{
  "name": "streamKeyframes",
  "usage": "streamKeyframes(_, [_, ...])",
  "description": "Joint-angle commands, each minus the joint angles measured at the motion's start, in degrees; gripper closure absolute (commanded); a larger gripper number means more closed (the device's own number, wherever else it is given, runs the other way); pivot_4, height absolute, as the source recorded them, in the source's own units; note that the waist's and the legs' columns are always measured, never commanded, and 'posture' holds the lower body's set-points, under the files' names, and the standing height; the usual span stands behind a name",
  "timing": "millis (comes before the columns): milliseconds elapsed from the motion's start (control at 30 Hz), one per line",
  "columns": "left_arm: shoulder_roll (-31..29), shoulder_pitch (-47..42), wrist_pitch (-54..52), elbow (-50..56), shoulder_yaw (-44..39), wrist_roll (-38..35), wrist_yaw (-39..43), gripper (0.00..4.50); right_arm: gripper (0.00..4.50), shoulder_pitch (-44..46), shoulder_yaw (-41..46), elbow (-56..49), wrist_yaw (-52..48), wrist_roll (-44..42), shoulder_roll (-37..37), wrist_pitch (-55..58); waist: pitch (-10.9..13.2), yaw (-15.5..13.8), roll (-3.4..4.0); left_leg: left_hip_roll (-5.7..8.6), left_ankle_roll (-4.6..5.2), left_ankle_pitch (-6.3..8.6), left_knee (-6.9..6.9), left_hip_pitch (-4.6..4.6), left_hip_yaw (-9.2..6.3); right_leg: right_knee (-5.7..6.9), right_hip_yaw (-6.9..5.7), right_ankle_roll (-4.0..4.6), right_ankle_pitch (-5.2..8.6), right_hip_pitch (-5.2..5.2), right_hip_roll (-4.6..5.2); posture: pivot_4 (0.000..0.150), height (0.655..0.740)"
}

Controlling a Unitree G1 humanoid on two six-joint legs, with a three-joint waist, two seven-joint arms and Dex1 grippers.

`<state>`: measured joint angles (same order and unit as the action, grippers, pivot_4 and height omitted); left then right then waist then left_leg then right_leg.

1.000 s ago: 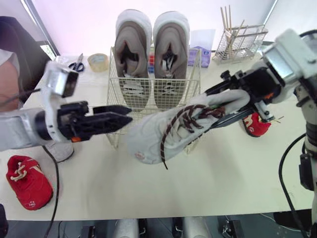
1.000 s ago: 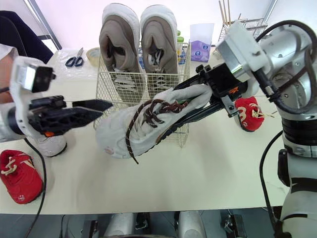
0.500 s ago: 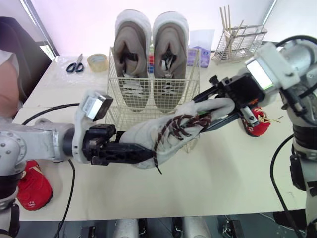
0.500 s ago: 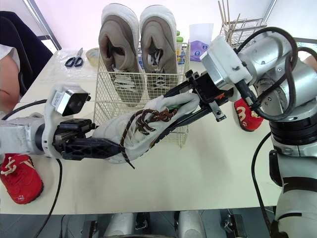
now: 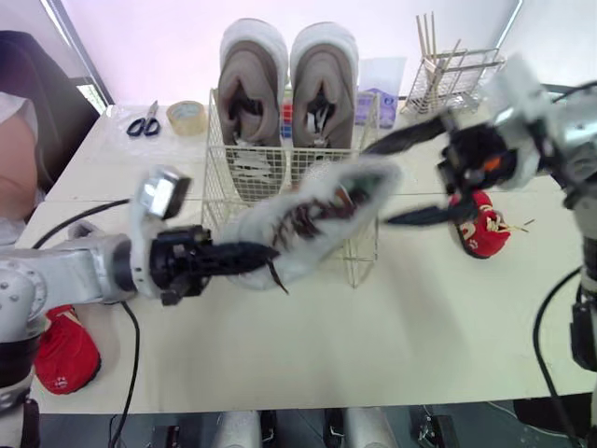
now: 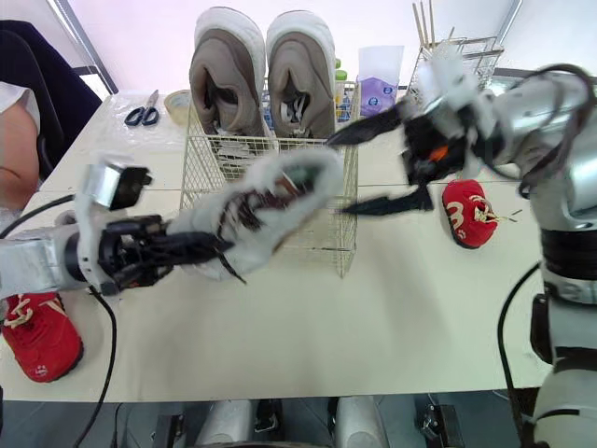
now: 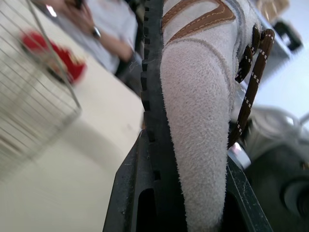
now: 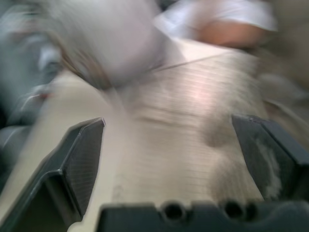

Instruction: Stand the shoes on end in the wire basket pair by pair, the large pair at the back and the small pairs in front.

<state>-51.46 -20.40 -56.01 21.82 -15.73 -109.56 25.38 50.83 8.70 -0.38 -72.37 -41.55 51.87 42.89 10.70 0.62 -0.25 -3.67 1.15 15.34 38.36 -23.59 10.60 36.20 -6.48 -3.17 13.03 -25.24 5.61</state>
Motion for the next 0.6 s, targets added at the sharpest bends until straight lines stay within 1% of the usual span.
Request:
streamKeyframes(33, [5.22, 0.03, 8.59, 3.31, -3.6, -3.02, -6.56, 4.2, 0.26, -4.49, 13.21, -3.99, 17.35, -18.22, -7.91, 13.75, -0.01, 0.05, -0.02, -0.01, 0.0, 0.0, 0.02, 0.01, -0.05, 0.02, 0.0, 0.0, -0.01, 0.05, 0.03, 0.15, 0.7357])
streamKeyframes(67, [7.92, -0.42, 10.87, 4.4, -2.63, -2.54, -8.8, 4.2, 0.26, -6.81, 15.43, -6.05, 24.26, -26.11, -12.22, 15.71, -0.03, 0.15, -0.02, -0.02, 0.0, 0.0, 0.01, 0.01, -0.07, 0.02, 0.0, 0.01, -0.02, 0.05, 0.03, 0.15, 0.7357])
streamKeyframes(133, [11.62, -1.11, 13.41, 5.97, -0.93, -1.08, -11.76, 4.2, 0.26, -9.69, 17.6, -9.25, 35.03, -37.24, -18.22, 17.37, -0.04, 0.38, -0.03, -0.07, -0.02, -0.01, 0.0, 0.1, -0.1, 0.06, 0.0, 0.02, -0.03, 0.15, 0.01, 0.15, 0.7357])
streamKeyframes(200, [15.8, -1.48, 15.19, 7.39, 1.45, 0.64, -13.33, 4.2, 0.26, -12.19, 15.14, -13.38, 44.38, -44.17, -23.39, 16.9, -0.05, 0.27, -0.01, -0.07, -0.06, -0.04, -0.02, 0.1, -0.1, 0.12, 0.0, 0.03, -0.04, 0.12, -0.07, 0.15, 0.7357])
streamKeyframes(267, [18.25, -1.21, 15.53, 8.36, 3.45, 1.55, -14.12, 4.2, 0.26, -12.94, 12.46, -16.45, 51.92, -49.36, -26.83, 15.35, -0.05, 0.23, -0.01, -0.04, -0.07, -0.05, -0.03, 0.11, -0.09, 0.16, -0.01, 0.03, -0.04, 0.12, -0.09, 0.15, 0.7357])
streamKeyframes(367, [19.86, -0.75, 15.69, 9.06, 4.52, 3.14, -13.84, 4.2, 0.26, -12.47, 9.71, -18.55, 59.64, -55.43, -29.5, 12.42, -0.06, 0.21, -0.03, -0.02, -0.06, -0.05, -0.02, 0.1, -0.09, 0.15, -0.02, 0.01, -0.04, 0.13, -0.11, 0.15, 0.7357])
streamKeyframes(433, [20.45, -0.76, 15.43, 9.04, 5.28, 4.5, -13.12, 4.2, 0.26, -12.11, 7.97, -19.07, 62.53, -56.97, -30.37, 10.96, -0.06, 0.12, -0.04, -0.01, -0.05, -0.05, -0.02, 0.11, -0.08, 0.15, -0.02, 0.01, -0.04, 0.13, -0.11, 0.15, 0.7357])
streamKeyframes(600, [20.16, 0.05, 13.12, 9.65, 8.26, 9.55, -11.38, 4.2, 0.26, -10.76, 4.63, -19.22, 63.6, -57.81, -29.98, 9.69, -0.06, 0.12, -0.04, 0.0, -0.04, -0.05, -0.02, 0.11, -0.08, 0.14, -0.05, 0.0, -0.04, 0.13, -0.13, 0.15, 0.7357])
